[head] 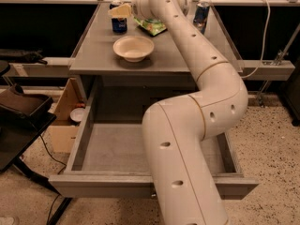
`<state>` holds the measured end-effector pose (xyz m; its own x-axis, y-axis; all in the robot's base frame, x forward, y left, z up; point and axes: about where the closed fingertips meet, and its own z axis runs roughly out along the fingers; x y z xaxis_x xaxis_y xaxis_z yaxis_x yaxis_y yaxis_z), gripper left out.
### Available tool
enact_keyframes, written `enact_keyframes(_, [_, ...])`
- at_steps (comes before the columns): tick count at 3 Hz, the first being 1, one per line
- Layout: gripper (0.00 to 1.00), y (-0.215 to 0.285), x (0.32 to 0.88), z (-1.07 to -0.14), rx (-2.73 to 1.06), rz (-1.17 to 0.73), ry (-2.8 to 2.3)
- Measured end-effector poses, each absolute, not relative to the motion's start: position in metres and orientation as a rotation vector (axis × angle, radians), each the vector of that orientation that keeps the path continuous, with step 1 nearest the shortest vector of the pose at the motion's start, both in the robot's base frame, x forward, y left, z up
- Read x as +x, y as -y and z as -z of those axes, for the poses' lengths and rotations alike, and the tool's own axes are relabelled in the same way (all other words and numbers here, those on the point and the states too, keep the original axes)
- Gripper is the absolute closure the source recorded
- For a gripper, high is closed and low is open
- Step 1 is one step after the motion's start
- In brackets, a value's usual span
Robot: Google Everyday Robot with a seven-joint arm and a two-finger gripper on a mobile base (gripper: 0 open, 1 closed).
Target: Place pepsi can into top drawer
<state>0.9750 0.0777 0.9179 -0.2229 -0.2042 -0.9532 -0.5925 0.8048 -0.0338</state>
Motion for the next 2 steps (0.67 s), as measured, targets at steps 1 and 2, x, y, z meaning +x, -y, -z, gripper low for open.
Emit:
enact_keyframes(1, [0.00,-0.0966,0.9845,-0.9108,-0.587,-0.392,-1.803])
enact_keyframes(2, [0.00,-0.1062,0.9895,-0.9013,-0.564,-0.406,-1.813])
